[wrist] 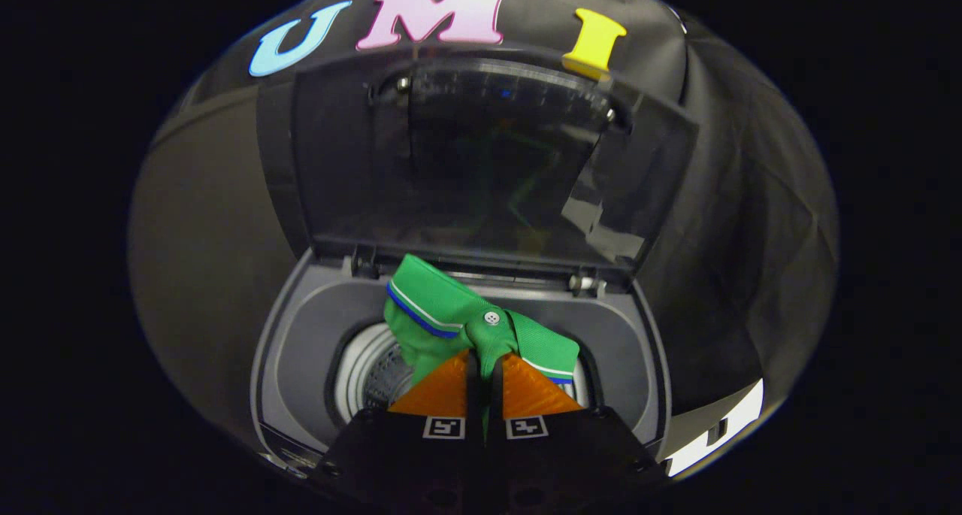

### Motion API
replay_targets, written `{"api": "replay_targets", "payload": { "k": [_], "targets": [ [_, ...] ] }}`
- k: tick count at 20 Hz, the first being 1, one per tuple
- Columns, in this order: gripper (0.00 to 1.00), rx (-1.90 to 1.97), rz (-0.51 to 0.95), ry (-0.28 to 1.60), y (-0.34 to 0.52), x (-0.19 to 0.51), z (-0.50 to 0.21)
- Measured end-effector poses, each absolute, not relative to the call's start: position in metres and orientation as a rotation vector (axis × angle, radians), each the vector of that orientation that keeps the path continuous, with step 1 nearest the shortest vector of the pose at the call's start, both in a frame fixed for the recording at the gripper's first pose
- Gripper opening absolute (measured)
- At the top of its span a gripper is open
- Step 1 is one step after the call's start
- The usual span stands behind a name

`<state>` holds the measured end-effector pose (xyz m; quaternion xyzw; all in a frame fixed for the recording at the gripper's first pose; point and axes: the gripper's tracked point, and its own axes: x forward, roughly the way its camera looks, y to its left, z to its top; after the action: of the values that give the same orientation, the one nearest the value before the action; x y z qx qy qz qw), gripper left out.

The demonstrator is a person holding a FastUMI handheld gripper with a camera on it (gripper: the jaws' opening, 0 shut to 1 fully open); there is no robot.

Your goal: Put the clothes into the washing machine and then close the washing machine lid.

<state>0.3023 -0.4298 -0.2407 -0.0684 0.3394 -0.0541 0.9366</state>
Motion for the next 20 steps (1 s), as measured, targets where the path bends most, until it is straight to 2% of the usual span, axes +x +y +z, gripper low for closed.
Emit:
{"api": "replay_targets", "payload": {
  "k": [11, 13, 15, 19, 20],
  "targets": [
    [0.05, -0.125, -0.075, 0.907, -0.444, 0.299, -0.331],
    [0.06, -0.139, -0.043, 0.932, -0.442, 0.297, -0.337],
    [0.14, -0.146, -0.047, 0.968, -0.445, 0.294, -0.343],
    [0.99, -0.074, -0.096, 0.973, -0.454, 0.296, -0.342],
    [0.99, -0.06, -0.101, 0.97, -0.456, 0.295, -0.338]
  ]
}}
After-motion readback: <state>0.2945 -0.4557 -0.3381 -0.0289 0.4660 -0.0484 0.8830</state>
